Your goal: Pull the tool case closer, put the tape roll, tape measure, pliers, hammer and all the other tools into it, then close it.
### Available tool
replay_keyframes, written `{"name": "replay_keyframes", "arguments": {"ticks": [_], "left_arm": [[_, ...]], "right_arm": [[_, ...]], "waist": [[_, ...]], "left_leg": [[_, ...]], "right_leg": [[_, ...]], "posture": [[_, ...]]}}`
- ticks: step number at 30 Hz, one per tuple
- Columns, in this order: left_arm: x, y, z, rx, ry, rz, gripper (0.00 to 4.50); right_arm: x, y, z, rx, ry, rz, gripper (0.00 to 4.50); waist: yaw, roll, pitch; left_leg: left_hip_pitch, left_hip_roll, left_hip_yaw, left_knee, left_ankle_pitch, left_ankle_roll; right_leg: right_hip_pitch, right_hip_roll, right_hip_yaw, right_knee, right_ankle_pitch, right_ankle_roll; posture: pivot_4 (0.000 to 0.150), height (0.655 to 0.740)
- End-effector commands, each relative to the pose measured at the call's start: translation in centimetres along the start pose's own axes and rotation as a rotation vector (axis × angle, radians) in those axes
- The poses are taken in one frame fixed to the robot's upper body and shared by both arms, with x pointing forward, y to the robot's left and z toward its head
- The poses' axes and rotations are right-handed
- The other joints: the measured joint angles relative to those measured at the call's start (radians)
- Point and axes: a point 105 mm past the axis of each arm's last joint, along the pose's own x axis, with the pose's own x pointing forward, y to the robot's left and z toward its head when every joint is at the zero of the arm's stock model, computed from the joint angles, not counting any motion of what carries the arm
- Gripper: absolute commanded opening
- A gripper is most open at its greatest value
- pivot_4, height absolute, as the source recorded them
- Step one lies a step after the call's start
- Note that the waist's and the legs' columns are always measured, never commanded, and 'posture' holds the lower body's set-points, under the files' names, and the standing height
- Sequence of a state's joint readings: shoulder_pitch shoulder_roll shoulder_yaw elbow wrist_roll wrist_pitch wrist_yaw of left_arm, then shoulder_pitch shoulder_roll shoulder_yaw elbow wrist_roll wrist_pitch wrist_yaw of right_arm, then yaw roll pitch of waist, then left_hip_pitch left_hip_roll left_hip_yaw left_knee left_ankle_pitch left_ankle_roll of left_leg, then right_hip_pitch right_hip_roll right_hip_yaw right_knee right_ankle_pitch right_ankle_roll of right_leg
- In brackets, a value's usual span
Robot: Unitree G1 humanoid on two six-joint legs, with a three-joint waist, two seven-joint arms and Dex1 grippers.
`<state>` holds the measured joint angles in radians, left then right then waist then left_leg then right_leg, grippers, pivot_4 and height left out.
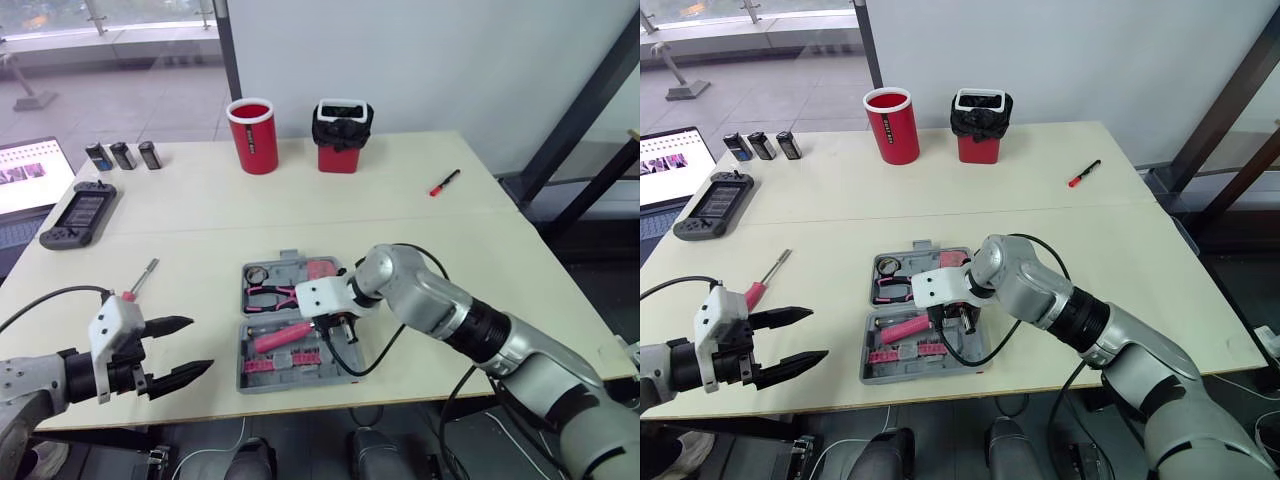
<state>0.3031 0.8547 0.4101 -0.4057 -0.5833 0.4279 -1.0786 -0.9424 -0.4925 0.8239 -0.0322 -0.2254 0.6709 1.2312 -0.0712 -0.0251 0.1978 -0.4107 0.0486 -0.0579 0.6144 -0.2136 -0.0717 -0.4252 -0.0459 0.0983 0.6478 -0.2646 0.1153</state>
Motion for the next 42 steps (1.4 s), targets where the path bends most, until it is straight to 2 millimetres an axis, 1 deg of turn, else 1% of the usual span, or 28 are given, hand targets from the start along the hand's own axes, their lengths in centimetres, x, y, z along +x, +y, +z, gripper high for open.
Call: {"name": "replay_keyframes", "arguments": {"ticks": [1,6,14,17,22,23,24,25,26,27,28,30,33,34,36,38,39,42], "left_arm": [[0.0,-0.3,0.5,0.042,-0.001,-0.015,4.50],[0.1,-0.4,0.2,0.051,0.016,-0.028,4.50],[0.1,-0.4,-0.1,0.052,0.016,-0.030,4.50],[0.1,-0.4,-0.2,0.052,0.016,-0.031,4.50],[0.0,-0.4,-0.4,0.053,0.017,-0.028,4.50],[0.0,-0.4,-0.5,0.053,0.017,-0.028,4.50],[0.0,-0.4,-0.5,0.053,0.017,-0.028,4.50],[0.0,-0.4,-0.6,0.053,0.017,-0.028,4.50],[0.0,-0.4,-0.6,0.053,0.017,-0.029,4.50],[0.0,-0.3,-0.6,0.053,0.016,-0.029,4.50],[0.0,-0.3,-0.7,0.053,0.015,-0.029,4.50],[0.0,-0.3,-0.7,0.053,0.014,-0.029,4.50],[0.1,-0.3,-0.8,0.052,0.009,-0.031,4.50],[0.1,-0.3,-0.8,0.052,0.008,-0.031,4.50],[0.2,-0.3,-0.9,0.051,0.007,-0.033,4.50],[0.3,-0.3,-1.0,0.050,0.006,-0.035,4.50],[0.3,-0.3,-1.0,0.050,0.004,-0.036,4.50],[0.6,-0.3,-0.9,0.053,0.002,-0.043,4.50]], "right_arm": [[0.1,-0.1,0.9,-0.018,-0.018,-0.011,0.05],[1.1,0.4,1.2,0.009,-0.030,0.007,0.05],[2.3,0.6,1.5,0.042,-0.051,0.007,0.05],[2.6,0.7,1.7,0.052,-0.067,0.010,0.05],[2.7,0.5,1.5,0.069,-0.062,0.007,0.05],[2.6,0.5,1.5,0.073,-0.064,0.005,0.47],[2.5,0.4,1.5,0.075,-0.067,0.002,0.99],[2.3,0.3,1.6,0.075,-0.070,-0.001,1.29],[2.0,0.2,1.9,0.073,-0.082,-0.007,1.74],[1.5,-0.1,2.1,0.070,-0.094,-0.018,2.37],[0.9,-0.2,2.4,0.069,-0.108,-0.024,2.78],[-0.1,-0.2,2.9,0.079,-0.149,-0.022,2.78],[-2.1,-0.4,3.9,0.076,-0.288,-0.057,2.78],[-2.4,-0.5,4.0,0.068,-0.317,-0.072,2.78],[-2.7,-0.4,3.7,0.116,-0.379,-0.087,2.78],[-3.1,-0.7,3.9,0.122,-0.487,-0.167,2.78],[-2.9,-0.6,3.6,0.136,-0.498,-0.182,2.78],[-1.6,0.6,3.2,0.234,-0.540,-0.085,1.97]], "waist": [[0.000,0.000,0.000],[0.000,0.000,0.000],[-0.002,0.000,0.000],[-0.003,0.000,0.000],[-0.003,0.000,0.000],[-0.003,0.000,0.000],[-0.003,0.000,0.000],[-0.003,0.000,0.000],[-0.003,0.000,0.000],[-0.001,0.000,0.000],[-0.001,0.000,0.000],[0.000,0.000,0.000],[0.002,0.000,0.000],[0.001,0.000,0.000],[0.001,-0.001,0.000],[0.001,-0.001,0.000],[0.001,-0.001,0.000],[-0.001,0.000,0.000]], "left_leg": [[0.000,0.000,0.000,0.000,0.000,0.000],[0.000,0.000,0.000,0.000,0.000,0.000],[0.000,0.000,0.000,0.000,0.000,0.000],[0.000,0.000,0.000,0.000,0.000,0.000],[0.000,0.001,0.000,0.000,0.000,0.000],[0.000,0.001,0.000,0.000,0.000,0.000],[0.000,0.001,0.000,0.000,0.000,0.000],[0.000,0.001,0.000,0.000,0.000,0.000],[0.000,0.001,0.000,0.000,0.000,0.000],[0.000,0.001,0.000,0.000,0.000,0.000],[0.000,0.001,0.000,0.000,0.000,0.000],[0.000,0.001,0.000,0.000,0.000,0.000],[0.000,0.001,0.000,0.000,0.000,0.000],[0.000,0.001,0.000,0.000,0.000,0.000],[0.000,0.001,0.000,0.000,0.000,0.000],[0.000,0.001,0.000,0.000,0.000,0.000],[0.000,0.001,0.000,0.000,0.000,0.000],[0.000,0.001,0.000,0.000,0.000,0.000]], "right_leg": [[0.000,0.000,0.000,0.000,0.000,0.000],[0.000,0.000,0.000,0.000,0.000,0.000],[0.000,0.000,0.000,0.000,0.000,0.000],[0.000,0.001,0.000,0.001,0.000,0.000],[0.000,0.001,0.000,0.001,0.000,0.000],[0.000,0.001,0.000,0.001,0.000,0.000],[0.000,0.001,0.000,0.001,0.000,0.000],[0.000,0.001,0.000,0.001,0.000,0.000],[0.000,0.001,0.000,0.001,0.000,0.000],[0.000,0.001,0.000,0.001,0.000,0.000],[0.000,0.001,0.000,0.001,0.000,0.000],[0.000,0.001,0.000,0.001,0.000,0.000],[0.000,0.001,0.000,0.001,0.000,0.000],[0.000,0.001,0.000,0.001,0.000,0.000],[0.000,0.001,0.000,0.001,0.000,0.000],[0.001,0.001,0.000,0.000,0.000,0.000],[0.001,0.001,0.000,0.000,0.000,0.000],[0.001,0.001,0.000,0.000,0.000,0.000]], "posture": [[0.150,0.7400],[0.150,0.7400],[0.150,0.7400],[0.150,0.7400],[0.150,0.7400],[0.150,0.7400],[0.150,0.7400],[0.150,0.7400],[0.150,0.7400],[0.150,0.7400],[0.150,0.7400],[0.150,0.7400],[0.150,0.7400],[0.150,0.7400],[0.150,0.7400],[0.150,0.7400],[0.150,0.7400],[0.150,0.7400]]}}
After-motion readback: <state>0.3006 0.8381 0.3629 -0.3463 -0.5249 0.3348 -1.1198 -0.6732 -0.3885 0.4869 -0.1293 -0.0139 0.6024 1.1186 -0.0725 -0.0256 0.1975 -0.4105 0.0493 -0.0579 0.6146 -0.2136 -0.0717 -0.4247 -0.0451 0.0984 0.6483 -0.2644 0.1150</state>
